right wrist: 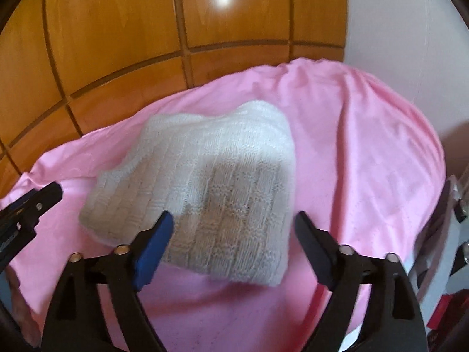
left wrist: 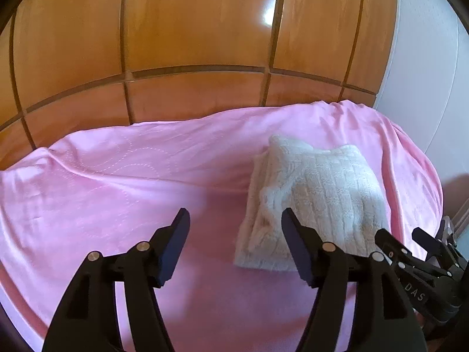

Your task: Fold small clothes

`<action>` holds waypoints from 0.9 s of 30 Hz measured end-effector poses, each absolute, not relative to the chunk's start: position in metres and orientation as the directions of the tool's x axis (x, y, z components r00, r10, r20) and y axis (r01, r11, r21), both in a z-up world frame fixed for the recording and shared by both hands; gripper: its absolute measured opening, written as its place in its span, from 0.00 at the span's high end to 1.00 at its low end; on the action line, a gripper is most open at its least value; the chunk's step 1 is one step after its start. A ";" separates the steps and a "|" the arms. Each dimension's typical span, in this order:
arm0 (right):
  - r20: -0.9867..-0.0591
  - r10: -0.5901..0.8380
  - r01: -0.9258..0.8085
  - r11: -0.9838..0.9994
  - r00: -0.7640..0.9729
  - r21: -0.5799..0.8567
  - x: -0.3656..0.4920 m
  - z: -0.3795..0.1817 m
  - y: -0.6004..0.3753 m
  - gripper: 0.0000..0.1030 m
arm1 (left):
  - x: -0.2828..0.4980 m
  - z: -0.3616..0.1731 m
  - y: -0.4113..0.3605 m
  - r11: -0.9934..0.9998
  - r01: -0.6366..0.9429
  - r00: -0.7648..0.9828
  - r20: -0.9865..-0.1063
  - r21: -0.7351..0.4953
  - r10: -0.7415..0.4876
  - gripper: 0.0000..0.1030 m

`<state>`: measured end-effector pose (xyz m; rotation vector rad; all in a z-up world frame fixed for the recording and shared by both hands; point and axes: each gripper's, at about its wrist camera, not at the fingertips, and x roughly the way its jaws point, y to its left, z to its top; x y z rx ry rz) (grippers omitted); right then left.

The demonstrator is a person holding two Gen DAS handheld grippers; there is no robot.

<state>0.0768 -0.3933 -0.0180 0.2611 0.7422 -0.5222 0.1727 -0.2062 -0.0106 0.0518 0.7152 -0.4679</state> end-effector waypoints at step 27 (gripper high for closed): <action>-0.620 -0.514 0.638 0.769 0.592 -0.029 0.052 -0.002 -0.368 0.04 | 0.137 -0.003 -0.182 0.933 0.357 0.745 -0.591 -0.039 -0.309 0.03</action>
